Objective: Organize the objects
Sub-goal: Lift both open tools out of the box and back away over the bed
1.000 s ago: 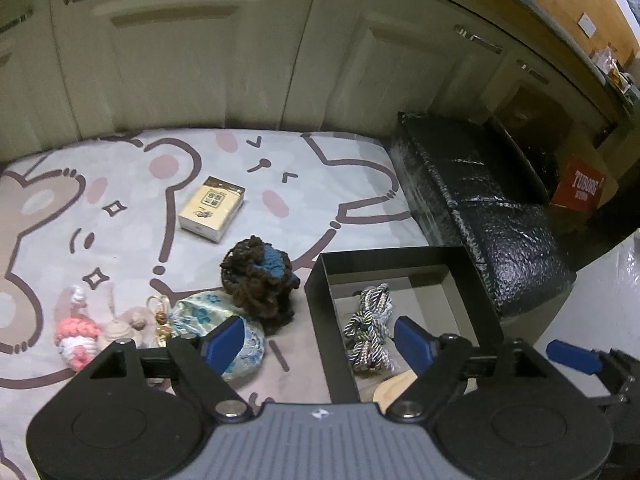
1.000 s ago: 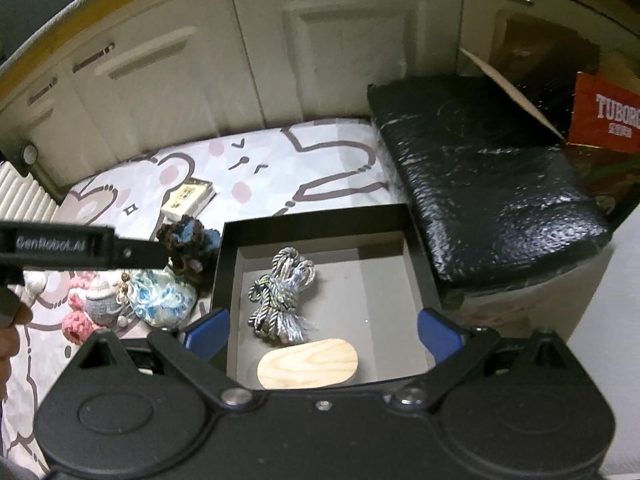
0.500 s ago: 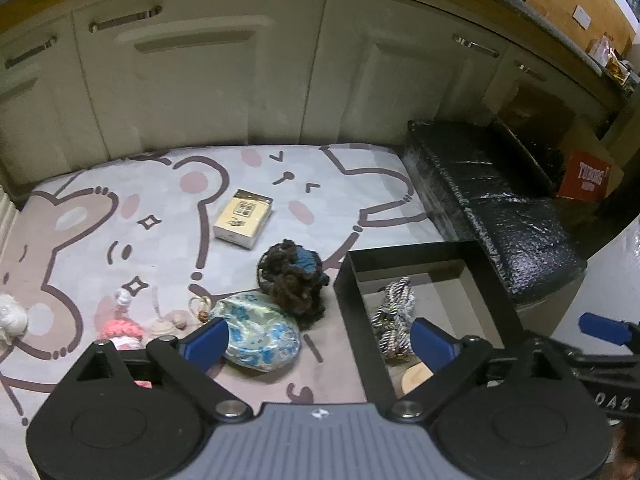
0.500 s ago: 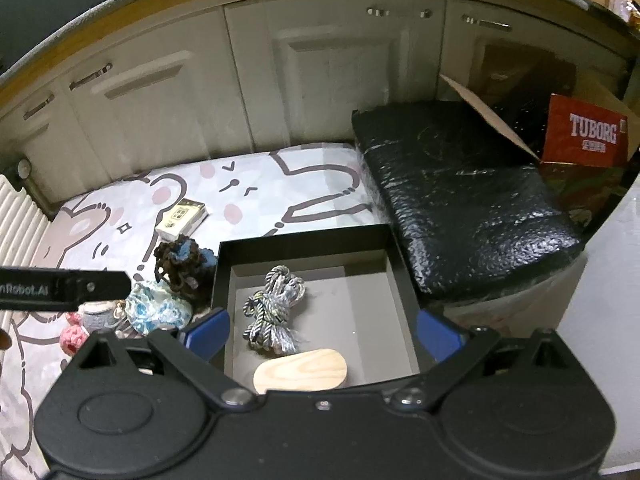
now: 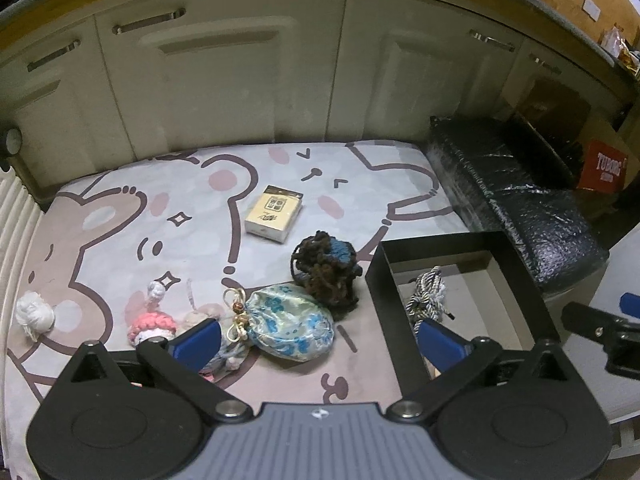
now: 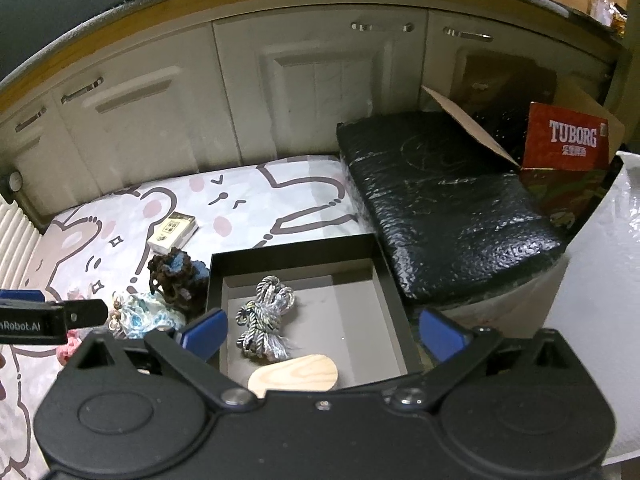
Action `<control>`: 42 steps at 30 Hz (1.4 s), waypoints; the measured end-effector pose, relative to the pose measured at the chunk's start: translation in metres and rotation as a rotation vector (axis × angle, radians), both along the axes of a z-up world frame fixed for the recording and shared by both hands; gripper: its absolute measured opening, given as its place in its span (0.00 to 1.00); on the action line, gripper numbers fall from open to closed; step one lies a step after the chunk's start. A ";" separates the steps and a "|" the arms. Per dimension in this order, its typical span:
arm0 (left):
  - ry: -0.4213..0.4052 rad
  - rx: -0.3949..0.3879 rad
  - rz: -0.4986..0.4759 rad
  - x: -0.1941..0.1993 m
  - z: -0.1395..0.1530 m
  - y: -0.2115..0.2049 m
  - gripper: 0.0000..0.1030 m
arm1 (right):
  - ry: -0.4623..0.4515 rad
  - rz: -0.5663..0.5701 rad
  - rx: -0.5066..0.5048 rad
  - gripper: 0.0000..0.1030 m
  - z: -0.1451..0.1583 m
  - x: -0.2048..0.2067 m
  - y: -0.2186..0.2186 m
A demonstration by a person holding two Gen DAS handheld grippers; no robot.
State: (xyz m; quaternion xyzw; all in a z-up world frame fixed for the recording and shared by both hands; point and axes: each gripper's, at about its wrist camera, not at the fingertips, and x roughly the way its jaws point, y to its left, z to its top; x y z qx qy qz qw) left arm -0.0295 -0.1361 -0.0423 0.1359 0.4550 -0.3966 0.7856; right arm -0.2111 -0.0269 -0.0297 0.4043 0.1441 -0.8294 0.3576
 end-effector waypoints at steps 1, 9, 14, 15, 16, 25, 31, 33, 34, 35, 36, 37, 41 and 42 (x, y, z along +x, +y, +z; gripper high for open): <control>-0.003 0.003 0.000 0.000 0.000 0.001 1.00 | 0.004 -0.003 0.002 1.00 0.001 0.000 0.000; -0.013 0.011 0.007 0.006 -0.003 0.010 1.00 | 0.014 -0.047 0.010 1.00 0.000 -0.001 -0.002; -0.025 0.011 0.030 0.017 -0.004 0.021 1.00 | 0.003 -0.058 -0.001 1.00 -0.002 0.001 -0.008; -0.026 0.011 0.039 0.020 -0.004 0.024 1.00 | 0.003 -0.054 -0.005 1.00 -0.002 0.002 -0.010; -0.027 0.009 0.046 0.023 -0.004 0.027 1.00 | 0.001 -0.050 -0.008 1.00 -0.002 0.002 -0.013; -0.037 0.003 0.120 0.050 -0.002 0.061 1.00 | -0.003 0.013 -0.022 1.00 -0.004 0.022 -0.050; -0.040 -0.004 0.164 0.067 -0.001 0.083 1.00 | -0.007 0.067 -0.032 1.00 -0.002 0.037 -0.077; -0.041 -0.004 0.177 0.071 -0.001 0.090 1.00 | -0.009 0.085 -0.039 1.00 -0.001 0.042 -0.086; -0.043 -0.006 0.183 0.074 -0.001 0.094 1.00 | -0.009 0.093 -0.043 1.00 0.000 0.045 -0.089; -0.044 -0.007 0.188 0.075 0.000 0.097 1.00 | -0.011 0.101 -0.047 1.00 0.000 0.048 -0.093; -0.046 -0.009 0.194 0.078 0.000 0.100 1.00 | -0.012 0.107 -0.050 1.00 0.001 0.050 -0.097; -0.047 -0.012 0.199 0.079 0.000 0.103 1.00 | -0.012 0.114 -0.052 1.00 0.001 0.052 -0.101; -0.044 -0.024 0.223 0.087 0.000 0.116 1.00 | -0.008 0.144 -0.050 1.00 0.001 0.065 -0.116; -0.042 -0.028 0.226 0.089 0.000 0.118 1.00 | -0.006 0.153 -0.049 1.00 0.002 0.068 -0.119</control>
